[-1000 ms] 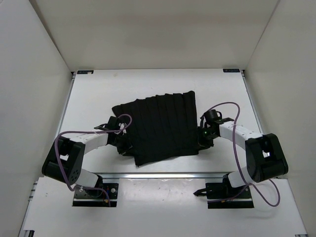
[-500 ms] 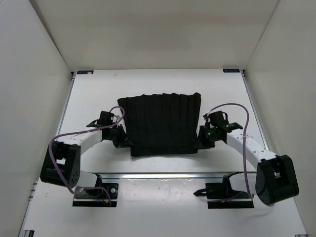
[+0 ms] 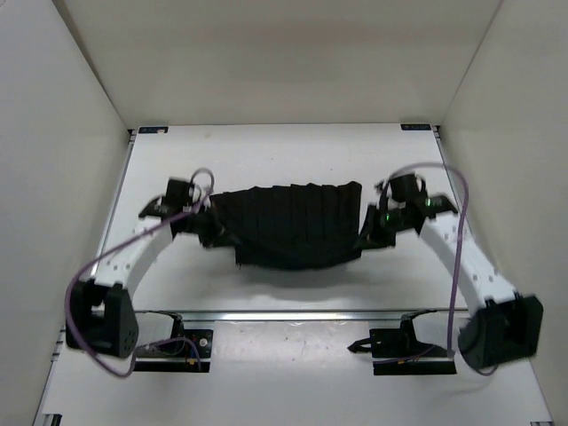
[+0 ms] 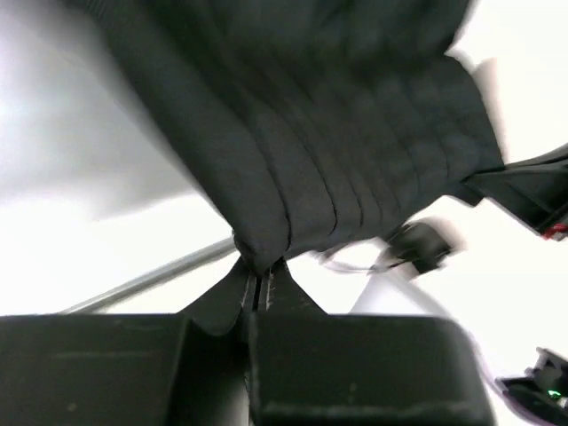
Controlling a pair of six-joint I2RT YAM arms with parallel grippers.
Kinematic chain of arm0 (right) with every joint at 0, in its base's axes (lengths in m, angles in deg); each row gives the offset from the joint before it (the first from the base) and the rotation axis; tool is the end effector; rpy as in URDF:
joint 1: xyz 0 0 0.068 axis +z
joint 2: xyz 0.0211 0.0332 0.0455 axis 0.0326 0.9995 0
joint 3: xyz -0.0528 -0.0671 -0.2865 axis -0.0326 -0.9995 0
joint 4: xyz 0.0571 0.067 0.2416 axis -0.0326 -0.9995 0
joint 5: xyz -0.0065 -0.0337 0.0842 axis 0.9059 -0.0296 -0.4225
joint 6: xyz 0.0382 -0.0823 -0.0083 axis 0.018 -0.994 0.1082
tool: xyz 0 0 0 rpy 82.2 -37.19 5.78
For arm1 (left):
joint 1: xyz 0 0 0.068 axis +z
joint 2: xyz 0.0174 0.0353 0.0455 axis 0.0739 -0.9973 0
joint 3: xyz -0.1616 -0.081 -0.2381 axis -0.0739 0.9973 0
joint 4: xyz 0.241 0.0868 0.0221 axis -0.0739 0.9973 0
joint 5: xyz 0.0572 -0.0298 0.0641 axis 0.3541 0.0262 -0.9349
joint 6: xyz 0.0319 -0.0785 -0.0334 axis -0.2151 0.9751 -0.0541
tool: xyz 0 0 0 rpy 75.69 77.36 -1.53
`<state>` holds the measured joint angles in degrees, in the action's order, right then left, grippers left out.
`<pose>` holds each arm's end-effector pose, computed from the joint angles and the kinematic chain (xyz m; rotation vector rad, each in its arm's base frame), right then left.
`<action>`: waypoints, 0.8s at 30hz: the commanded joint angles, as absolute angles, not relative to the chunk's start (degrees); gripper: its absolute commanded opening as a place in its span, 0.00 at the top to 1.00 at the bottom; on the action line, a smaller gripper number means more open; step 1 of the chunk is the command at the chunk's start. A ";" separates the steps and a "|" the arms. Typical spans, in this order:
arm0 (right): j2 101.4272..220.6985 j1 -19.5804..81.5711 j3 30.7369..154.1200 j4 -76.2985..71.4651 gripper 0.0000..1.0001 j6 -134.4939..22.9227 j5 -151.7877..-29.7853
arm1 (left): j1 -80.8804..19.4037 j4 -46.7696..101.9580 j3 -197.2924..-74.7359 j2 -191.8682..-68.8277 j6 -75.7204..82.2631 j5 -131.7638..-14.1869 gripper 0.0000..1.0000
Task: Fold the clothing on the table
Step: Fold the skirt
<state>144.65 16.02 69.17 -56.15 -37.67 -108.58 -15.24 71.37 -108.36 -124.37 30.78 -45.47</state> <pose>0.1870 0.0833 0.2483 0.1327 2.8008 0.7892 0.2037 -0.0883 0.2104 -0.5054 2.8033 -1.0800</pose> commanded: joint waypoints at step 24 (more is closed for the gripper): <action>183.34 0.20 88.88 -33.82 0.56 -37.21 -112.51 | -2.31 49.27 -126.86 -153.55 38.64 -46.68 0.37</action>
<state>185.78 1.01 92.17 -41.26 -39.60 -109.84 -1.78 40.18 -122.72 -155.01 47.50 -39.50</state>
